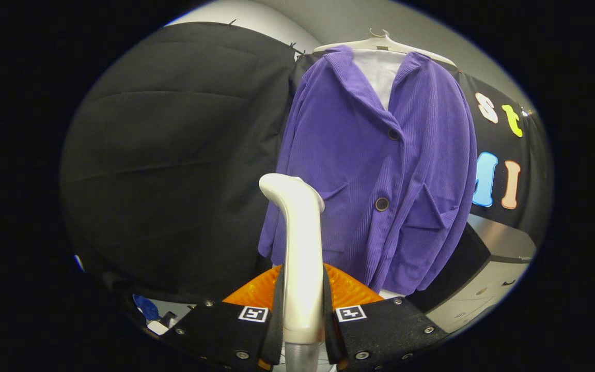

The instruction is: Iron the clothes twice with a garment steamer, once on the left side and once on the right side.

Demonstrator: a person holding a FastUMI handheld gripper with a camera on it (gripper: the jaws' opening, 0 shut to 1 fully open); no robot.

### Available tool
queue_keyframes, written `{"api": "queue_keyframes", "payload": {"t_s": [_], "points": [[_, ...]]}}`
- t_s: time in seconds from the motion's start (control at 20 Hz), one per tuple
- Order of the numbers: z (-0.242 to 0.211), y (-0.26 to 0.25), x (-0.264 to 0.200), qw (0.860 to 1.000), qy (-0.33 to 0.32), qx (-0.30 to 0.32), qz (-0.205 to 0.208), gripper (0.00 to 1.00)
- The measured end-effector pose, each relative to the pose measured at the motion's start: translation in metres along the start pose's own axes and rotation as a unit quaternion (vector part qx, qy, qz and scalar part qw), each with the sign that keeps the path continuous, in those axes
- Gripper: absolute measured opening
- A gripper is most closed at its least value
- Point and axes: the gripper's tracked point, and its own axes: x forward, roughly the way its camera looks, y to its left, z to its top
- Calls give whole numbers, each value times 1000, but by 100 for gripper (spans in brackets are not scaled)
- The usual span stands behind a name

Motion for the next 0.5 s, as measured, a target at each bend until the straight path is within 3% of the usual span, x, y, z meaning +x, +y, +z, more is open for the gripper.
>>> {"api": "queue_keyframes", "payload": {"t_s": [0.5], "points": [[-80,9,8,997,73,0,4,33]]}}
